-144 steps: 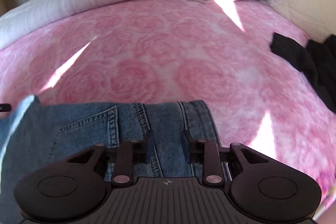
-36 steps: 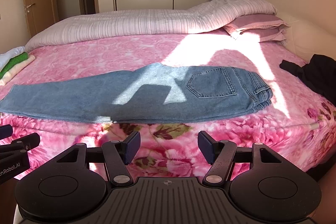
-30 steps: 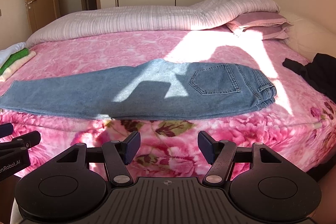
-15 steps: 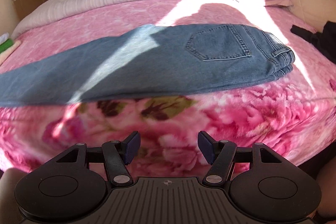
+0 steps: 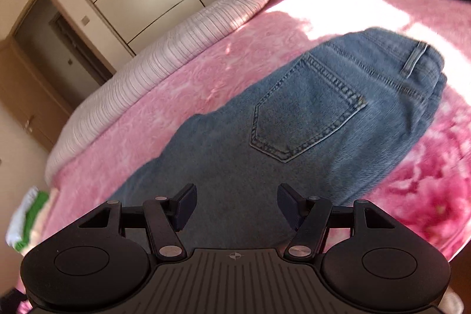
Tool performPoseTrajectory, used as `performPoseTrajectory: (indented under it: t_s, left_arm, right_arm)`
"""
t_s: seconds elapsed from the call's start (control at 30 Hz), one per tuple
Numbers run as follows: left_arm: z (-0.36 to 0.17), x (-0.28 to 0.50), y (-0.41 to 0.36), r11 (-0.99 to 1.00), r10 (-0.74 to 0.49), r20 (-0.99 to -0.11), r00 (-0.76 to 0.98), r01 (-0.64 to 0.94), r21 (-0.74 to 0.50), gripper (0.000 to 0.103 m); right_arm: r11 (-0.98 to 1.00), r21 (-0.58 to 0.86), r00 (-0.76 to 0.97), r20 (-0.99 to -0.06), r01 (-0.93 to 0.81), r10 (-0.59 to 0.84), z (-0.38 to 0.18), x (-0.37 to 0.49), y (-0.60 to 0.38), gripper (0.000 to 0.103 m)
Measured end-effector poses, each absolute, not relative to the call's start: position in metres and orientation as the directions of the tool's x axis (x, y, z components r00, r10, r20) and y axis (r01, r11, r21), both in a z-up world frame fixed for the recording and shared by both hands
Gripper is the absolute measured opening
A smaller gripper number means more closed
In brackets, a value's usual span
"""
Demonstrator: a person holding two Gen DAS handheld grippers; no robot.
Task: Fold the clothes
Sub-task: 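Grasp the leg hems with the left gripper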
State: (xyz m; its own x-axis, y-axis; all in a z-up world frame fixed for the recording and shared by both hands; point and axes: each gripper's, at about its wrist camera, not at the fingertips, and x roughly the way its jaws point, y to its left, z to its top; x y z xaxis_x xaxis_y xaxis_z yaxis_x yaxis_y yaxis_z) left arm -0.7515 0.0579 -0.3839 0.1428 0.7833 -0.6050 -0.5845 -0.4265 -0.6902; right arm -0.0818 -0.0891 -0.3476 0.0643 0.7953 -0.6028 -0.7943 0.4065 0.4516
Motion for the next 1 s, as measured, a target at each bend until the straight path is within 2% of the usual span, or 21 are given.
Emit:
performPoseTrajectory:
  t_s: [0.3, 0.43, 0.47, 0.53, 0.63, 0.67, 0.7, 0.8, 0.9, 1.0]
  left_arm:
    - [-0.386, -0.767, 0.096, -0.421, 0.805, -0.583, 0.111, -0.585, -0.693, 0.051]
    - [-0.395, -0.768, 0.093, -0.394, 0.844, -0.527, 0.101, -0.550, -0.736, 0.050]
    - [-0.399, -0.770, 0.090, -0.387, 0.857, -0.505, 0.101, -0.521, -0.761, 0.049]
    - [-0.405, -0.773, 0.089, -0.396, 0.865, -0.493, 0.092, -0.477, -0.785, 0.035]
    - [-0.405, -0.770, 0.091, -0.407, 0.859, -0.507, 0.076, -0.501, -0.764, 0.030]
    - [-0.402, -0.767, 0.092, -0.411, 0.852, -0.520, 0.066, -0.532, -0.741, 0.026]
    - [-0.399, -0.764, 0.094, -0.419, 0.841, -0.539, 0.048, -0.574, -0.704, 0.015]
    - [-0.385, -0.748, 0.102, -0.403, 0.815, -0.579, 0.000, -0.719, -0.567, 0.005]
    - [-0.356, -0.717, 0.110, -0.317, 0.828, -0.558, -0.053, -0.865, -0.388, 0.004]
    - [-0.318, -0.662, 0.110, -0.145, 0.878, -0.477, -0.039, -0.971, -0.188, 0.004]
  right_arm:
    - [0.440, 0.523, 0.051, -0.600, -0.730, 0.798, -0.357, -0.056, -0.057, 0.064]
    - [0.454, 0.553, 0.045, -0.599, -0.698, 0.800, -0.362, -0.044, -0.043, 0.064]
    - [0.457, 0.560, 0.044, -0.598, -0.691, 0.800, -0.363, -0.041, -0.039, 0.064]
    - [0.454, 0.554, 0.046, -0.598, -0.698, 0.800, -0.366, -0.047, -0.041, 0.064]
    - [0.443, 0.543, 0.045, -0.595, -0.714, 0.802, -0.367, -0.046, -0.042, 0.064]
    - [0.443, 0.541, 0.046, -0.595, -0.715, 0.802, -0.367, -0.045, -0.043, 0.064]
    - [0.445, 0.540, 0.050, -0.595, -0.714, 0.802, -0.366, -0.042, -0.044, 0.064]
    - [0.459, 0.541, 0.072, -0.589, -0.705, 0.805, -0.364, -0.034, -0.052, 0.064]
    - [0.470, 0.544, 0.093, -0.580, -0.695, 0.809, -0.363, -0.024, -0.062, 0.064]
    - [0.478, 0.550, 0.111, -0.569, -0.685, 0.815, -0.360, -0.014, -0.070, 0.064]
